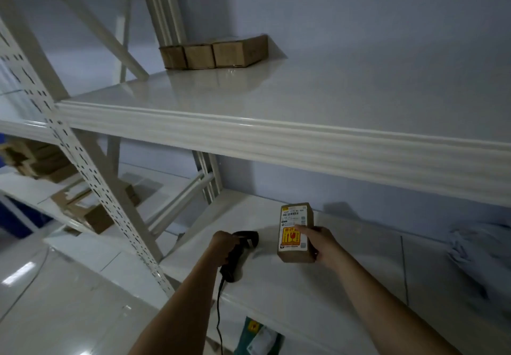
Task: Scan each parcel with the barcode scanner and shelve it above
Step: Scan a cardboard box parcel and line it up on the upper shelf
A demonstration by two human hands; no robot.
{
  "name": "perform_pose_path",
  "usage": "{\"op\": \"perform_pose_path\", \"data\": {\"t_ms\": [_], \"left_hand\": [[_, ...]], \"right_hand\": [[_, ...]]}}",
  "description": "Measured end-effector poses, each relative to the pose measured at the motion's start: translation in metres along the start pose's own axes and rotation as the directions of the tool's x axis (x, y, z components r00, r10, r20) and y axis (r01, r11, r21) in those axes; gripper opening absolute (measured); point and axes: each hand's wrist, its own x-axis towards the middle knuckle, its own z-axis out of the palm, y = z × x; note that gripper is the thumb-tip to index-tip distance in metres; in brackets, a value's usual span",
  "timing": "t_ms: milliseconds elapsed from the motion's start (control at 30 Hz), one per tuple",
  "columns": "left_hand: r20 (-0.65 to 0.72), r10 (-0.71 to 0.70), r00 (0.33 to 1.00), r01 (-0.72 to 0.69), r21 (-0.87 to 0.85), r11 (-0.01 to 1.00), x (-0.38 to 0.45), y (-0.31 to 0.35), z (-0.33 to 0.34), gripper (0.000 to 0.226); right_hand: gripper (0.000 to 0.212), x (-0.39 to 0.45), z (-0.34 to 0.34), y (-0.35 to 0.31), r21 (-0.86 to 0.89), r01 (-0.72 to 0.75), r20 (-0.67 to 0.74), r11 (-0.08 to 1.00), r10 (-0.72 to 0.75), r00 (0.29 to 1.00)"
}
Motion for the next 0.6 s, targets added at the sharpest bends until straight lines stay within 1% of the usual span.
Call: {"op": "perform_pose_path", "data": {"t_ms": [67,133,200,233,333,400,500,567,600], "left_hand": [[-0.024,-0.017,1.000,0.018,0.041,0.999,0.016,0.000,-0.003,0.025],[-0.013,-0.053,0.999,0.054,0.102,0.993,0.031,0.000,-0.001,0.042],[0.017,-0.069,0.997,0.064,0.213,0.975,0.042,-0.004,0.005,0.057],[0.024,-0.064,0.998,0.055,0.286,0.957,0.048,-0.008,0.008,0.059],[0.032,-0.064,0.997,0.042,0.465,0.884,0.056,-0.017,0.013,0.060],[0.064,-0.073,0.995,0.030,0.515,0.857,0.065,-0.022,0.012,0.061],[0.206,-0.060,0.977,-0.052,0.497,0.866,0.074,-0.024,0.010,0.054],[0.267,0.002,0.964,-0.132,0.471,0.872,0.075,-0.020,0.009,0.046],[0.275,0.043,0.961,-0.167,0.447,0.879,0.075,-0.017,0.007,0.043]], "right_hand": [[0.034,0.014,0.003,-0.001,0.024,-0.014,0.014,1.000,0.014,1.000],[0.036,0.025,0.006,-0.002,0.033,-0.022,0.033,0.999,0.021,0.999],[0.037,0.031,0.010,-0.002,0.022,-0.024,0.052,0.999,0.022,0.998],[0.037,0.033,0.012,-0.002,0.013,-0.026,0.057,1.000,0.025,0.998],[0.038,0.036,0.017,-0.002,-0.008,-0.040,0.055,0.999,0.040,0.998],[0.039,0.037,0.018,-0.003,-0.016,-0.041,0.036,0.999,0.042,0.998],[0.039,0.033,0.019,-0.002,0.031,-0.034,-0.026,0.999,0.035,0.999],[0.037,0.026,0.021,0.000,0.053,-0.028,-0.081,0.998,0.033,0.996],[0.037,0.022,0.023,0.001,0.060,-0.027,-0.113,0.998,0.034,0.993]]}}
